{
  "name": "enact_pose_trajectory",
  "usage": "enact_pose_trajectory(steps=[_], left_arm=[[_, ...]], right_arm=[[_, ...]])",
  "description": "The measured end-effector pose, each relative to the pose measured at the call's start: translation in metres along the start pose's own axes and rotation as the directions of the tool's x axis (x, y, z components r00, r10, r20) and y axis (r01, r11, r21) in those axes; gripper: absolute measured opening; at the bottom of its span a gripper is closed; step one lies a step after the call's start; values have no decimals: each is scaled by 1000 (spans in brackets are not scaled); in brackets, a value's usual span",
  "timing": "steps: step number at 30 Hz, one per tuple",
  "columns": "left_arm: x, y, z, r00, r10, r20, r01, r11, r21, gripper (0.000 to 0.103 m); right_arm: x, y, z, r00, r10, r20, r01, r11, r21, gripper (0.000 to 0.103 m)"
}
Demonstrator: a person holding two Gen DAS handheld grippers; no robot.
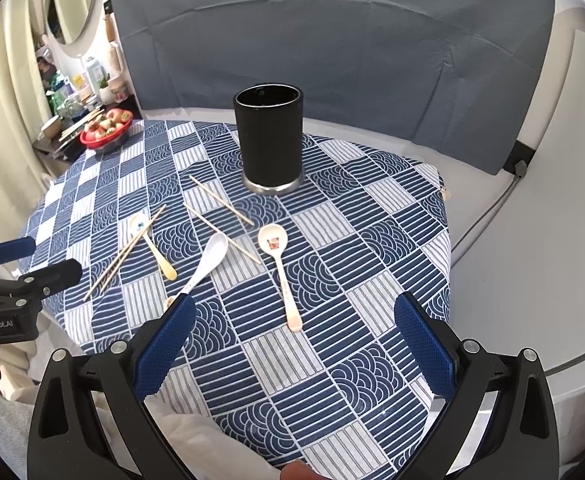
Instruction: Organize utensils
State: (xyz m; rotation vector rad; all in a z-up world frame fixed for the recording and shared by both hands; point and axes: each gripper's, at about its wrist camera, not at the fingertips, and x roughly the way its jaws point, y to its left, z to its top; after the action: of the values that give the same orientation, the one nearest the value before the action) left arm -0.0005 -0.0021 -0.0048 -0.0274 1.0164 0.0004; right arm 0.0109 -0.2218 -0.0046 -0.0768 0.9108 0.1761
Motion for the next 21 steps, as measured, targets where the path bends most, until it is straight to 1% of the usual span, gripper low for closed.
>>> enact_pose_trajectory(steps=[8,13,18,21], left_arm=[[5,3,-1,1000,-13,-27,12,1000,-18,97],[7,5,-1,999,-8,-35,7,1000,-29,97],[10,8,1,999,-10,-46,9,1000,-25,97],[14,9,2,998,-11,-63,10,1000,-21,97]], right_arm=[[2,2,0,1000,0,-16,0,1000,-9,95],[6,2,0,999,6,-31,-6,1000,-12,95],[10,2,3,999,8,-42,-8,1000,-6,95],[15,5,5,998,21,-63,-22,1000,-20,95]])
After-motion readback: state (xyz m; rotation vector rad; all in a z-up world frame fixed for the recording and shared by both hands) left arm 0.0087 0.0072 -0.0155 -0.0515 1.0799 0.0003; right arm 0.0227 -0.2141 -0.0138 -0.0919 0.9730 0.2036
